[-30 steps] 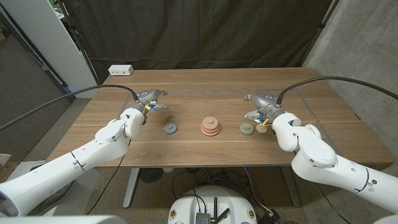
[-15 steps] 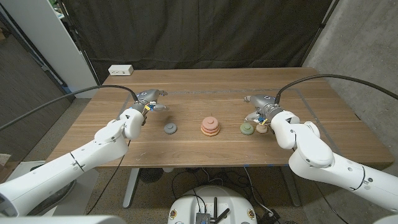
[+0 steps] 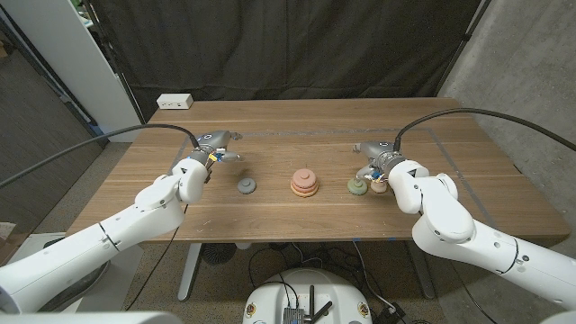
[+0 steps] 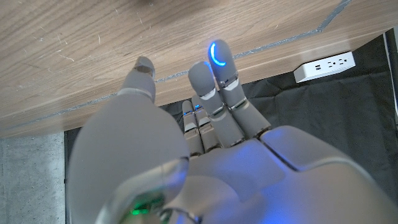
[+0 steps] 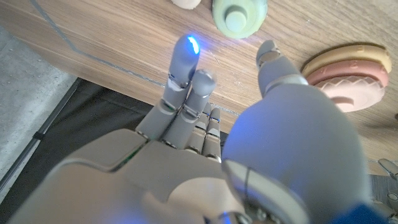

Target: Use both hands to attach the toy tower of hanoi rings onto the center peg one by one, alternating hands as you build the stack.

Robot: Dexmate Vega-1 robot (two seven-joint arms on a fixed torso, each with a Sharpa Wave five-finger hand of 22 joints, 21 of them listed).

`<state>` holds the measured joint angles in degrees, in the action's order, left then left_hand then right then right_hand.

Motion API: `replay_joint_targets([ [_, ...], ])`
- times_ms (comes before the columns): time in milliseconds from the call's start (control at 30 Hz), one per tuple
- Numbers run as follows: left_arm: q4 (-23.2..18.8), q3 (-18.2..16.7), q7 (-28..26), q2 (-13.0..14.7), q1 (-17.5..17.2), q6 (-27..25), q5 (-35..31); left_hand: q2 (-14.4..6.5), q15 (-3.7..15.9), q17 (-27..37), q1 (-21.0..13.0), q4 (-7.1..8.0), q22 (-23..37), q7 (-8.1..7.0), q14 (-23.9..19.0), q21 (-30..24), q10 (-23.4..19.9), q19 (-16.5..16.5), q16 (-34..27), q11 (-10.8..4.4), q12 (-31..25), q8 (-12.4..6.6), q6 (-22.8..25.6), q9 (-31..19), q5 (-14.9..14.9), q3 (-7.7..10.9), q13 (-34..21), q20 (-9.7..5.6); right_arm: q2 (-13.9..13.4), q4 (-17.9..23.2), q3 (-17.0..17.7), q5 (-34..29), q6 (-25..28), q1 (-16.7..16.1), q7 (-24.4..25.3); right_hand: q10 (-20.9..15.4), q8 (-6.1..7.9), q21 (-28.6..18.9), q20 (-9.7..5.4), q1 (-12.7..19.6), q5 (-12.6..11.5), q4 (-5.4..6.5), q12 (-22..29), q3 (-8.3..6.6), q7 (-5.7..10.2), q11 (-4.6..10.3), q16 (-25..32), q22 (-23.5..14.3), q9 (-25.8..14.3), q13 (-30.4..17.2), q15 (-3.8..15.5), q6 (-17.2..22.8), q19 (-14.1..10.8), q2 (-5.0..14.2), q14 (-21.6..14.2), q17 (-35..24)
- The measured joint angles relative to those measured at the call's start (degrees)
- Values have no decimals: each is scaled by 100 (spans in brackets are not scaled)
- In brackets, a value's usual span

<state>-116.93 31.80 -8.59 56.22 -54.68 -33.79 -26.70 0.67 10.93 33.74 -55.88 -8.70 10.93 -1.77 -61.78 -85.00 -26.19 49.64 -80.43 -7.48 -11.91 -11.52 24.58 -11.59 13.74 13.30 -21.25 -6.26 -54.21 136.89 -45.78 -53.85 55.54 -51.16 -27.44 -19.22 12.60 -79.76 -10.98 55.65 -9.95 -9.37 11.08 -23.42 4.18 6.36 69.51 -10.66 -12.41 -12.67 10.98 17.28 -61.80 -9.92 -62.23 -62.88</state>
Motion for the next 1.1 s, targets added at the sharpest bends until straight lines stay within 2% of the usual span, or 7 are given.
replay_joint_targets([
  [167, -41, -41, -41, 30, -61, -25, 0, -23, -8, -21, 23, 24, -29, -17, 30, 0, 0, 0, 0, 0, 0, 0, 17, 0, 0, 24, 27, 0, 59, -56, 41, -62, -38, 0, -180, -9, 66, 44, 22, -53, 0, 33, 0, 78, 132, 9, 0, -16, 0, 0, 22, 132, 21, 53, -22, 19],
  [267, -60, -64, -70, 38, -99, -35, 6, -23, -8, -30, 23, 24, -29, -17, 29, 0, 0, 0, 37, 0, 0, 0, 17, 0, 0, 24, 27, 0, 97, -89, 62, -113, -53, -2, -287, -123, 66, 44, 22, -91, 0, 31, 40, 169, 187, 148, -28, -5, 15, 0, 22, 188, 21, 91, -22, 82],
  [367, -77, -86, -103, 44, -133, -52, 26, 8, -8, -30, 54, 24, -29, -17, 29, 0, 0, 0, 44, 0, 0, 0, 18, 0, 0, 24, 27, 0, 139, -122, 68, -165, -52, -3, -380, -163, 66, 44, 21, -91, 0, 31, 41, 169, 212, 186, 0, 1, 16, 0, 17, 162, 21, 91, -54, 71],
  [767, -104, -124, -175, 55, -221, -56, 84, 7, -8, -30, 54, 24, -28, -26, 29, 0, -22, 1, 44, -21, 0, 0, 69, 0, 0, 24, 53, 0, 310, -323, 44, -324, -11, 67, -783, -184, 65, 44, 22, -121, 0, 58, 69, 195, 184, 205, 21, 0, 16, -6, 39, 122, 21, 121, -86, -41],
  [833, -106, -124, -176, 55, -225, -56, 85, 7, -8, -30, 54, 24, -28, -26, 29, 0, -41, 0, 44, -1, 0, 0, 69, 0, 0, 24, 53, 0, 355, -373, 31, -339, -10, 83, -835, -195, 22, 44, 22, -121, 0, 58, 87, 195, 161, 215, 17, 0, 16, -26, 39, 99, 21, 120, -86, -38],
  [967, -111, -119, -178, 52, -228, -62, 85, 7, -8, -30, 54, -8, -28, -26, 29, 0, -42, 0, 44, -1, 0, 0, 69, 0, 0, 55, 53, 0, 405, -431, 10, -364, -11, 102, -873, -227, 22, 44, 22, -121, 0, 46, 88, 207, 162, 183, -29, 0, 16, -27, 39, 99, 21, 120, -86, -4],
  [1100, -115, -113, -193, 50, -243, -72, 92, 45, -8, -30, 91, -7, -28, -69, 28, 0, -66, 1, 44, -24, 0, 0, 111, 0, 0, 55, 53, 0, 494, -543, -8, -382, -17, 114, -881, -351, 22, 43, 22, -159, -1, 56, 113, 243, 215, 246, -29, 0, 39, -27, 51, 196, 20, 158, -98, 3],
])
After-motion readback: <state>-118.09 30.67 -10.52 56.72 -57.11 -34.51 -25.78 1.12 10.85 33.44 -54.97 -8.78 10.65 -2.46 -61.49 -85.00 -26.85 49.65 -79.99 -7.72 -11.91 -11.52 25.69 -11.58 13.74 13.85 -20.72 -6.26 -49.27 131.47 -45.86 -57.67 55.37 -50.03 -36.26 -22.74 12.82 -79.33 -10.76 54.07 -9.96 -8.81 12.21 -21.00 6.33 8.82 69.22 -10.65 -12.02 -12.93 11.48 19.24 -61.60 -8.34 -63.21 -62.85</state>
